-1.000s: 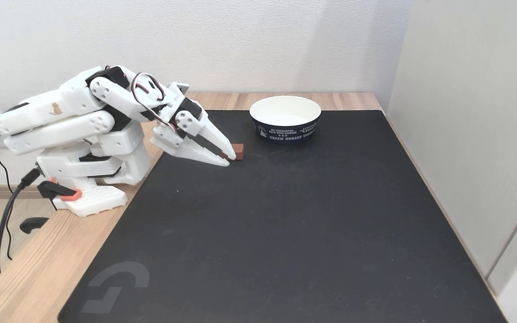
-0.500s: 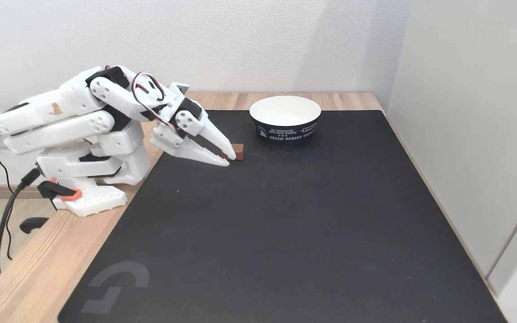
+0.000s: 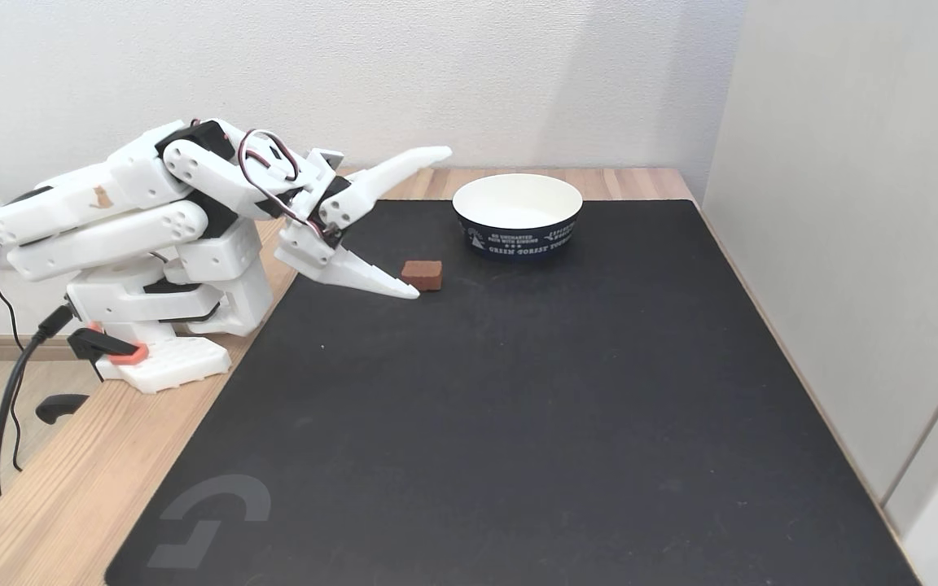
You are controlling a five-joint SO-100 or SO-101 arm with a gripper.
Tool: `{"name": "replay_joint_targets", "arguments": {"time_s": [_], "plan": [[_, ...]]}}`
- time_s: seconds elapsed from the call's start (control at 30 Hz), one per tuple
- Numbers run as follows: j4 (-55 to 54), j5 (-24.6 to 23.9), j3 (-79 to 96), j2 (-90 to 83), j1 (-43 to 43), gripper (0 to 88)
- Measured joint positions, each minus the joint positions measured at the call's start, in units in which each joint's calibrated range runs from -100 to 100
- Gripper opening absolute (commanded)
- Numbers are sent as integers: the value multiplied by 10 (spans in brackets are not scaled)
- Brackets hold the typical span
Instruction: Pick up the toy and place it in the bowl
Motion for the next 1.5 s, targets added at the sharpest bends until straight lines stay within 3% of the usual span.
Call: {"name": "replay_joint_targets", "arguments": {"time_s": [0.27, 0.33, 0.57, 0.7, 0.9, 1.13, 1.3, 1.5], "plan": [[6, 0, 0, 0, 0, 592], [43, 0, -12, 0, 1, 543], [111, -13, -121, 38, 0, 537], [178, -49, -257, 174, -1, 537], [272, -126, -485, 404, -67, 537], [301, -210, -675, 684, -221, 537], [301, -230, -707, 807, -290, 537], [288, -233, -710, 900, -309, 534]]}}
